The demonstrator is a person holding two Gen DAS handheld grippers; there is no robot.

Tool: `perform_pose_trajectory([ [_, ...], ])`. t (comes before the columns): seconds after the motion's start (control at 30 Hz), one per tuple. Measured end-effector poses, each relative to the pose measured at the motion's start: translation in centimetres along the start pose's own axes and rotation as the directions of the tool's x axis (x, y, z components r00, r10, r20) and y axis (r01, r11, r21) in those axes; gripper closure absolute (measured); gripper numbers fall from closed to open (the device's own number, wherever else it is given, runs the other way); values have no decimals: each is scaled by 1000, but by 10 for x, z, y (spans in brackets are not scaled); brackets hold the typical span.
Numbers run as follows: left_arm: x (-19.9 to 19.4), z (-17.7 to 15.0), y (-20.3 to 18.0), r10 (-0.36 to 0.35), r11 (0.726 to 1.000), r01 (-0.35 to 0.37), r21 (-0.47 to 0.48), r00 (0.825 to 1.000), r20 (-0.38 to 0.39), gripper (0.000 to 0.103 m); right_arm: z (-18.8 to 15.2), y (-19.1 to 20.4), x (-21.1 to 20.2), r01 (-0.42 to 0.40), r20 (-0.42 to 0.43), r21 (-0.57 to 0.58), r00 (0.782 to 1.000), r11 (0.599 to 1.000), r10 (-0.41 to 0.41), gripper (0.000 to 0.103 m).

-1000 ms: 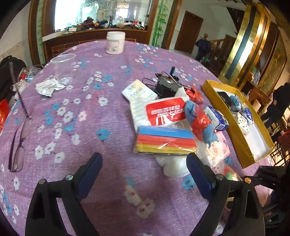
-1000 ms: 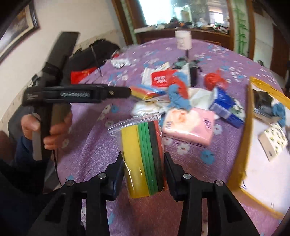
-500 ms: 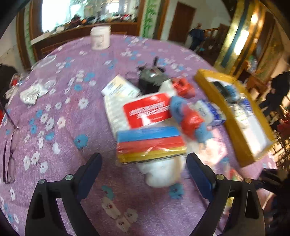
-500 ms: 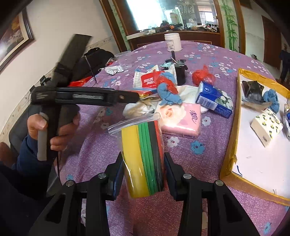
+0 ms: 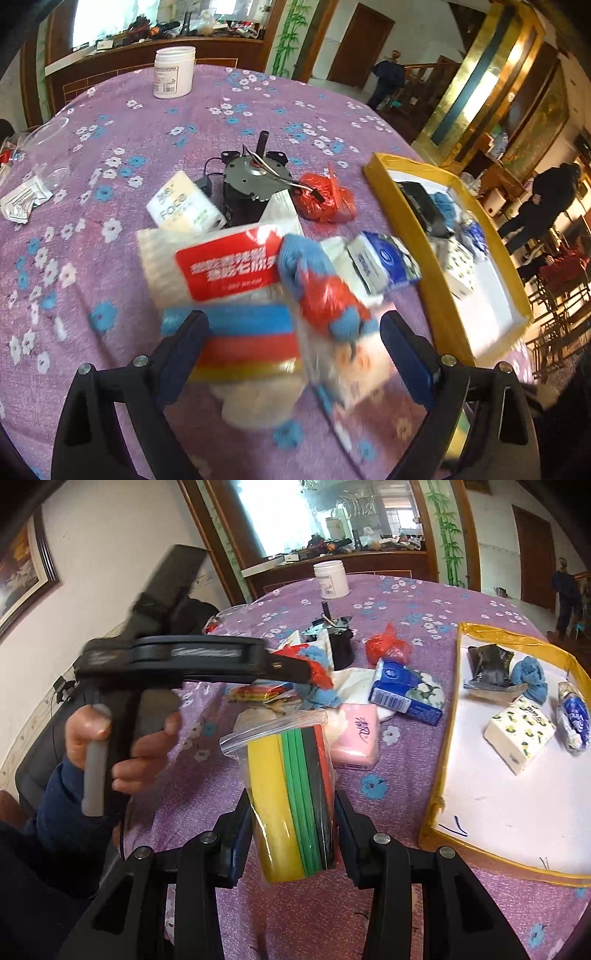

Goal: Organize soft objects
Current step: 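Hold the strip bag with the right tool while the left tool grasps the blue toy in red mesh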

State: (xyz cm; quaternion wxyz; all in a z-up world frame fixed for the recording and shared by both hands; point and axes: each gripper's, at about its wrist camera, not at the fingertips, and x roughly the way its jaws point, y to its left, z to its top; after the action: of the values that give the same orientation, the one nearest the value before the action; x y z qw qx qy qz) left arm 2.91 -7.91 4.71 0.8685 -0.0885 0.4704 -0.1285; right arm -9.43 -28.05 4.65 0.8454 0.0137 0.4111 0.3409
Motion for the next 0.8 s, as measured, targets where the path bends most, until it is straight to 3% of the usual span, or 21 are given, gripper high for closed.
perform_pose_trajectory([
  [0.1, 12, 7, -5, 4, 1000, -4, -6, 1000, 3, 14, -1, -3, -3, 6, 5, 7, 1000, 1000, -6, 58],
  [0.13, 17, 9, -6, 11, 1000, -11, -4, 1000, -1, 20, -2, -4, -4, 5, 6, 13, 1000, 1000, -6, 58],
  [0.23, 32, 8, -6, 34, 999, -34, -8, 999, -32, 55, -2, -8, -6, 7, 14, 24, 1000, 1000, -7, 58],
  [0.27, 34, 8, -5, 23, 1000, -24, -8, 999, -43, 59, -2, -10, -7, 6, 17, 27, 1000, 1000, -7, 58],
  [0.8, -17, -13, -10, -57, 998, 55, 39, 996, 64, 61, 2, -21, -13, 30, 44, 69, 999, 997, -33, 58],
])
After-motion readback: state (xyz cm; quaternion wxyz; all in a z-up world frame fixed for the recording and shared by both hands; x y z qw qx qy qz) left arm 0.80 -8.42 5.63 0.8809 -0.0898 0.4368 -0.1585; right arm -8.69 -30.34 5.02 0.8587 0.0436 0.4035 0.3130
